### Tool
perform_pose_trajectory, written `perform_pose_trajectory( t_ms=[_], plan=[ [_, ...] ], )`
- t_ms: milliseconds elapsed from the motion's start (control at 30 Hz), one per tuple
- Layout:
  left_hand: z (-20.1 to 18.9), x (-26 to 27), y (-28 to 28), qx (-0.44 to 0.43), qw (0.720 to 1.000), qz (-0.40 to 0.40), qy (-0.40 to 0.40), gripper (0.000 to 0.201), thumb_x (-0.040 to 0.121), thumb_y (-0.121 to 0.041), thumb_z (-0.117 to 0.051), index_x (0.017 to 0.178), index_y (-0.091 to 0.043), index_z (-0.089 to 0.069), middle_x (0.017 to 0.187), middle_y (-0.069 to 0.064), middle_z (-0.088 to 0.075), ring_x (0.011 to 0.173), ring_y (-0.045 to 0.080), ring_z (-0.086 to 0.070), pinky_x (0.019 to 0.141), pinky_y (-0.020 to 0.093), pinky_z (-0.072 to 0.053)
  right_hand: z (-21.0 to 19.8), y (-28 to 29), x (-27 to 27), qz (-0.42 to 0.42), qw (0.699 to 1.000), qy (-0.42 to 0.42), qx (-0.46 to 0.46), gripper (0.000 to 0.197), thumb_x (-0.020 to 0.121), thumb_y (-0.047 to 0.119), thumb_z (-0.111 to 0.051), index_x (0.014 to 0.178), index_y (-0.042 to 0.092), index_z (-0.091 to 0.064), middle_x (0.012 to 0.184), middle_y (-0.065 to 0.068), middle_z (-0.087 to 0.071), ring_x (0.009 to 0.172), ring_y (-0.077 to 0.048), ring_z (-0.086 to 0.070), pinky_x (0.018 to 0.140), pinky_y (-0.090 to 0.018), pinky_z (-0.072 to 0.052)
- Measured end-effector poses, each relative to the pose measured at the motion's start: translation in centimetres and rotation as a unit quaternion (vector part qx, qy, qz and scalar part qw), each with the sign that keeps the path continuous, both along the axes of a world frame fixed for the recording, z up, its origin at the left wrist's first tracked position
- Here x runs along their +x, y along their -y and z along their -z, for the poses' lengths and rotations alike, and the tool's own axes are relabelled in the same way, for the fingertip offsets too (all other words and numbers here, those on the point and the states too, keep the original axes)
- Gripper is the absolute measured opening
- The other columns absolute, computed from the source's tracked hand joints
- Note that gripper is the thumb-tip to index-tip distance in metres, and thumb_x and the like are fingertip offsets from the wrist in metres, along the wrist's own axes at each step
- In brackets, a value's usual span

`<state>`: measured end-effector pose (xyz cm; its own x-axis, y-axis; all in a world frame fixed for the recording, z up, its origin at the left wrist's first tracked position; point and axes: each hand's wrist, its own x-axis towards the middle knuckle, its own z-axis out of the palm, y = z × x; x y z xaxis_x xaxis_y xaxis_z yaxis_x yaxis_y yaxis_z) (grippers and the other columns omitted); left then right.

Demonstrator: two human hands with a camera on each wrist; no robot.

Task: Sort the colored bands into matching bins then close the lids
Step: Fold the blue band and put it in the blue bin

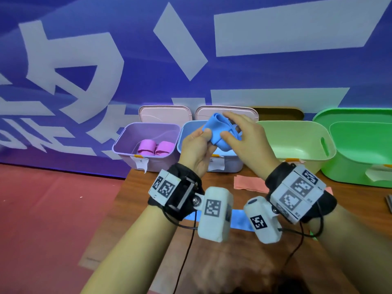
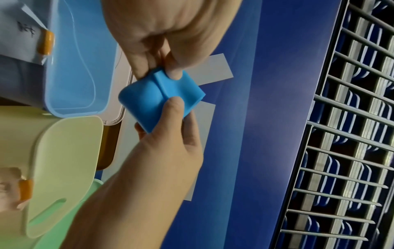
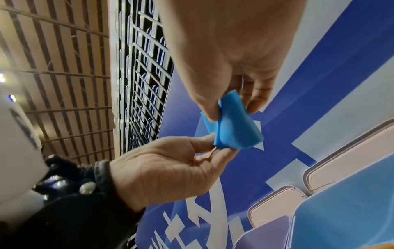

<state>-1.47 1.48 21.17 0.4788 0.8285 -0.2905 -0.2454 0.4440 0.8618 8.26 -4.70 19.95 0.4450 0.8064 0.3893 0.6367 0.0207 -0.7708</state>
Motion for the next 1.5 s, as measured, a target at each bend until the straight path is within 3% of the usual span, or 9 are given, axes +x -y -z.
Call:
perform_pose_trajectory(
  t_ms=[200,367,600,700,900,1100,1267,1400,1500],
  plan=[
    [0.3,-0.3,-2.0,0.021,0.997,0.052,-0.051,0.017,0.098,-0.01,-0.044,0.097,-0.014,-0.06,0.087,-0.001,-0.066,0.068,0.004,-0.066,0.059,0.015,-0.055,-0.5,-1.5,1.1,0.025,0.989,-0.144,0.001,0.012,0.084,0.009,-0.065,0.096,0.009,-0.069,0.086,-0.002,-0.066,0.066,0.003,-0.057,0.062,-0.008,-0.043],
    [-0.3,-0.7,-4.3,0.048,0.994,0.082,-0.051,0.01,0.095,-0.01,-0.051,0.094,-0.01,-0.061,0.088,0.002,-0.066,0.065,0.005,-0.067,0.059,0.017,-0.055,-1.4,-2.2,1.9,0.027,0.954,-0.289,-0.073,0.012,0.092,0.021,-0.055,0.089,0.015,-0.066,0.084,-0.003,-0.061,0.066,-0.008,-0.053,0.051,-0.015,-0.043],
    [0.5,-1.2,-6.5,0.022,0.996,0.078,-0.021,0.016,0.097,-0.017,-0.049,0.108,-0.011,-0.059,0.096,0.001,-0.067,0.072,0.005,-0.069,0.063,0.019,-0.056,-0.7,-3.9,-0.3,0.036,0.992,-0.119,-0.032,0.023,0.082,0.018,-0.069,0.094,0.016,-0.049,0.089,0.015,-0.048,0.081,-0.017,-0.055,0.066,-0.031,-0.05],
    [0.7,-1.5,-6.8,0.007,0.994,0.111,0.002,0.018,0.098,-0.02,-0.047,0.108,-0.013,-0.06,0.106,0.002,-0.067,0.089,0.01,-0.068,0.076,0.023,-0.057,-0.5,-4.5,-0.7,0.058,0.982,-0.179,-0.006,0.024,0.082,0.008,-0.067,0.094,0.015,-0.048,0.082,0.01,-0.051,0.07,-0.013,-0.056,0.054,-0.022,-0.051],
    [0.6,-1.9,-7.5,0.075,0.993,0.09,-0.033,0.012,0.096,-0.012,-0.051,0.096,-0.007,-0.062,0.092,0.006,-0.068,0.076,0.011,-0.069,0.066,0.02,-0.057,-1.2,-5.0,-0.9,0.039,0.975,-0.218,-0.028,0.032,0.084,0.007,-0.065,0.108,0.016,-0.047,0.081,-0.004,-0.057,0.064,-0.011,-0.057,0.045,-0.015,-0.044],
    [0.3,-2.3,-7.8,0.186,0.979,0.027,-0.071,0.016,0.09,-0.002,-0.054,0.104,0.005,-0.06,0.083,0.013,-0.065,0.076,0.023,-0.065,0.062,0.026,-0.057,-2.1,-4.8,-1.6,-0.017,0.97,-0.24,-0.042,0.025,0.091,0.02,-0.058,0.116,0.019,-0.053,0.087,0.0,-0.062,0.079,-0.006,-0.058,0.063,-0.022,-0.048],
    [-0.4,-2.8,-7.6,0.25,0.963,0.032,-0.094,0.009,0.089,-0.001,-0.056,0.09,-0.009,-0.06,0.074,0.011,-0.06,0.07,0.015,-0.062,0.058,0.024,-0.056,-2.6,-5.2,-1.5,0.029,0.966,-0.257,-0.016,0.007,0.086,0.013,-0.065,0.082,0.016,-0.06,0.074,-0.003,-0.063,0.054,0.006,-0.058,0.053,-0.011,-0.047],
    [-1.2,-3.2,-8.1,0.261,0.955,0.081,-0.118,0.009,0.094,-0.013,-0.054,0.102,-0.012,-0.054,0.093,0.006,-0.065,0.077,0.008,-0.064,0.058,0.022,-0.054,-3.4,-5.4,-1.4,0.066,0.988,-0.136,0.019,0.012,0.08,0.011,-0.07,0.075,0.014,-0.06,0.066,0.003,-0.056,0.053,0.003,-0.051,0.053,-0.006,-0.039],
    [-2.5,-4.0,-8.8,0.225,0.944,0.151,-0.188,0.026,0.095,-0.036,-0.049,0.11,-0.015,-0.053,0.101,-0.003,-0.062,0.085,0.012,-0.06,0.056,0.021,-0.054,-4.2,-5.2,-1.7,0.098,0.992,0.035,0.067,0.009,0.078,0.02,-0.07,0.075,0.015,-0.063,0.068,0.006,-0.056,0.068,-0.014,-0.051,0.062,-0.025,-0.043]
  ],
)
